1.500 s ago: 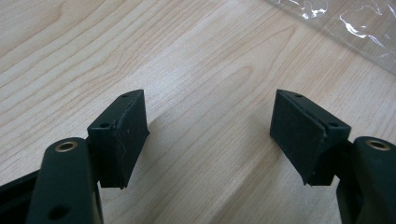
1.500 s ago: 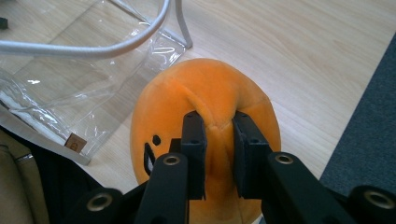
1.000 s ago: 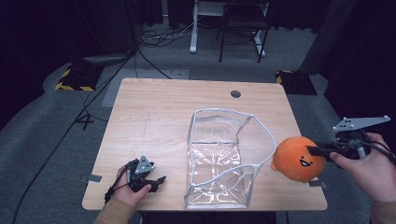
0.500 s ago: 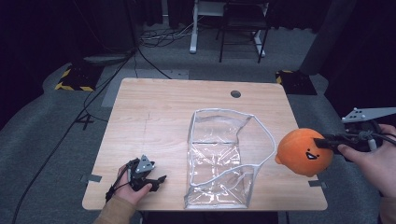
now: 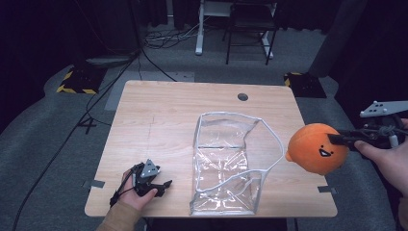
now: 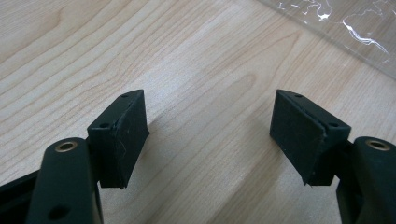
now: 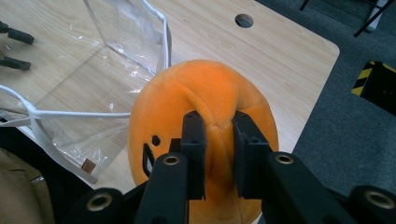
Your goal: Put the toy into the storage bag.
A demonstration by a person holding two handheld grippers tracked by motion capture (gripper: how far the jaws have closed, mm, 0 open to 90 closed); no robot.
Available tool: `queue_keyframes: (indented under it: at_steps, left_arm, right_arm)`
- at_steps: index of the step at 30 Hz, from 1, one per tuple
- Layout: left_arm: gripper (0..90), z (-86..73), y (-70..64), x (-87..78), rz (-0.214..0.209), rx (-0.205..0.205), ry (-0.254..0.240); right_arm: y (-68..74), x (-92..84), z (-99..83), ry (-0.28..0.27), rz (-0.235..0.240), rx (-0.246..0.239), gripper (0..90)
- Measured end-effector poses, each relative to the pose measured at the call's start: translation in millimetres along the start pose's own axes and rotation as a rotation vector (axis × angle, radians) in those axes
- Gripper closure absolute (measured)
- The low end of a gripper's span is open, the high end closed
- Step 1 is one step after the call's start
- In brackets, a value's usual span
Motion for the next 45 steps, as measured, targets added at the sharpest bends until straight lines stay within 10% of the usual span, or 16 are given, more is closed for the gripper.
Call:
queue_keyframes:
  at_steps: [19,45]
  left_arm:
    - [27.9,1.0,0.7,1.0,0.004,-0.001,-0.003]
    - [28.4,2.3,2.9,2.0,0.01,0.004,-0.002]
  right_arm:
    - [19.2,-3.2,45.6,-0.049,0.03,-0.071,76.7]
    - [75.6,59.9,108.6,-0.043,0.178,-0.21,76.7]
Point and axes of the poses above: each handheld gripper's, and its own axes: x roughly forward along the jaws, z roughly out of its top, y roughly to its left, the point moved 9 cm from there along x, roughly forward along the jaws, and after that the axes turned 5 degrees about z, right-handed, at the moved point
